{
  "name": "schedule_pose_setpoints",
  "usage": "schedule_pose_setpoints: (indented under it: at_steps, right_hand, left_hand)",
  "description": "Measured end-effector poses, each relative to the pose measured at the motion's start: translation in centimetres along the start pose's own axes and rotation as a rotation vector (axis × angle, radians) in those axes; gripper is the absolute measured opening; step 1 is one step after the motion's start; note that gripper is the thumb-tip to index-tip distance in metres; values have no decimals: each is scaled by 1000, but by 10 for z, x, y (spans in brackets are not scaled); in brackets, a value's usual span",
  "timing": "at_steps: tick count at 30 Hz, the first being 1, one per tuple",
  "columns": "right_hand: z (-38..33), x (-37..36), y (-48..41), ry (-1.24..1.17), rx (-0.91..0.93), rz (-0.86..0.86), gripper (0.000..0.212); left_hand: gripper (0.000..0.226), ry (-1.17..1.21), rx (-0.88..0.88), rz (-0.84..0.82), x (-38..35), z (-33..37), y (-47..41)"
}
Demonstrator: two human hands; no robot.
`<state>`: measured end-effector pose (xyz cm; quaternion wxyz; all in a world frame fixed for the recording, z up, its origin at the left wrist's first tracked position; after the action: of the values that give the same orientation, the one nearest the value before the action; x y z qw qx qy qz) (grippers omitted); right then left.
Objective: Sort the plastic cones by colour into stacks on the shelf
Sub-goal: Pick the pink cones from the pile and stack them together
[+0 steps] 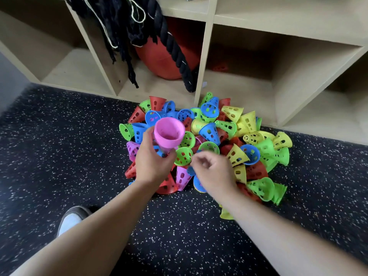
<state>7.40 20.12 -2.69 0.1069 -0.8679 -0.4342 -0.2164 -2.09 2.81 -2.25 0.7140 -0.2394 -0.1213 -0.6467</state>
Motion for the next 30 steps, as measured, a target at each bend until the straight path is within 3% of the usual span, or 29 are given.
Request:
schedule_pose_setpoints:
  at_steps: [3, 6, 10, 16, 23, 26, 30]
  right_hand:
    - [39, -38, 26, 106, -167, -124, 13]
    - [64, -51, 35, 179, -295, -123, 24]
    - [59, -50, 31, 304, -108, 11, 24]
    - [56, -59, 21, 365, 41, 54, 36]
    - [61, -61, 16, 454, 58, 27, 21]
    - [66, -61, 20, 412, 107, -32, 22]
    - [69, -56, 24, 285, 34, -66, 1]
  left_hand:
    - [66, -14, 18, 14, 10, -11, -3]
    - [64, -13, 28, 28, 17, -17, -5]
    - [65, -9, 40, 39, 22, -24, -7]
    - [67, -5, 18, 42, 24, -27, -5]
    - [67, -4, -11, 16, 25, -27, -1]
    - [67, 1, 2, 14, 27, -28, 0]
    - [68, -6, -3, 7, 26, -30, 0]
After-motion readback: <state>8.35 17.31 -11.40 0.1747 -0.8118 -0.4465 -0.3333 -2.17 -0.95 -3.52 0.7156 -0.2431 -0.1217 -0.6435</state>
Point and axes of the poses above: each hand's wrist, its own y-axis away from the middle knuckle, its own x-axis out of the back of the hand, z = x × y, the point moved 8 cm from there along -y, towards the middle knuckle, and after that the axes turned 10 degrees about z, right-handed, at the moved point
